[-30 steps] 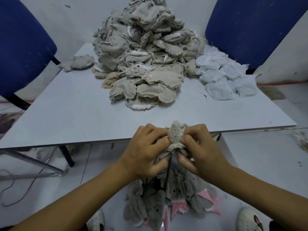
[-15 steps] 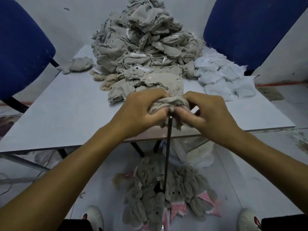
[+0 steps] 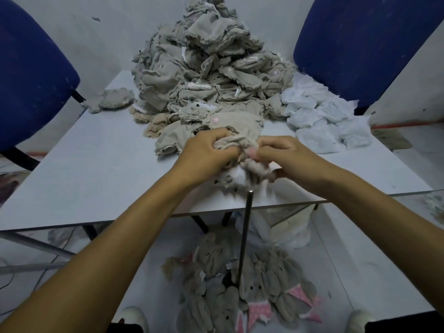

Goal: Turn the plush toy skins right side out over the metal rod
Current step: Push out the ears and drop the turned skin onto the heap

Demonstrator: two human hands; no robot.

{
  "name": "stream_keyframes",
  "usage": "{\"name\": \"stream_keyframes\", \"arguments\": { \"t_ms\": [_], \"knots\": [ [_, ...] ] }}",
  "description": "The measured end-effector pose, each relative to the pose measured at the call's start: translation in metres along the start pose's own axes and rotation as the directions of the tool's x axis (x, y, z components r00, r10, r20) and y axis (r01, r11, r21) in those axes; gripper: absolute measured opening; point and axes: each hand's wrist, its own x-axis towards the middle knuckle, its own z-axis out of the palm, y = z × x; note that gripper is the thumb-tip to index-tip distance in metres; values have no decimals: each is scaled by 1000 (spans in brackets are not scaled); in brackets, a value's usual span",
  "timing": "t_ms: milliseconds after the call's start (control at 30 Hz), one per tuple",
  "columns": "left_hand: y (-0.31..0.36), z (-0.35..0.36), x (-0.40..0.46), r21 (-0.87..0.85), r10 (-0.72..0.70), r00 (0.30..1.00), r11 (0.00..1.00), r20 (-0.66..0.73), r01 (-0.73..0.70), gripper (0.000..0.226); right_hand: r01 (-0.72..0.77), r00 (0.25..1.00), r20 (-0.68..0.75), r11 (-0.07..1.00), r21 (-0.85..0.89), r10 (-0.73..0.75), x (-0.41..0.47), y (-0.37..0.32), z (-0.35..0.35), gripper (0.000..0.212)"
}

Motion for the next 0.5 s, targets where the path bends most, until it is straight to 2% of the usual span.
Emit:
{"name": "stream_keyframes", "arguments": {
  "t_ms": [67,100,167,233,300,400,500],
  "knots": [
    [-3,1,0,28,10,1000,1000,-27,-9,9,16,991,131,1000,21,-19,-6,2,0,9],
    [-3,6,-2,56,26,997,998,-73,-22,12,21,990,136,1000,23,-24,-8,3,2,4],
    [-2,19,-5,77,35,987,997,-157,-23,17,52,998,42,998,-26,-51,-10,6,9,12],
    [1,25,-3,43,-2,986,999,-168,9,16,89,990,-95,989,-121,-101,-10,9,13,17],
    [4,19,1,-126,-77,997,989,-4,76,9,88,970,-209,979,-182,-126,-11,13,9,15],
    [9,14,1,-352,-71,947,918,312,185,12,50,924,-353,964,-263,-144,-11,22,0,23],
    [13,21,-1,-389,-22,922,902,386,184,29,11,841,-509,947,-322,-183,-7,32,-2,32]
  ]
}}
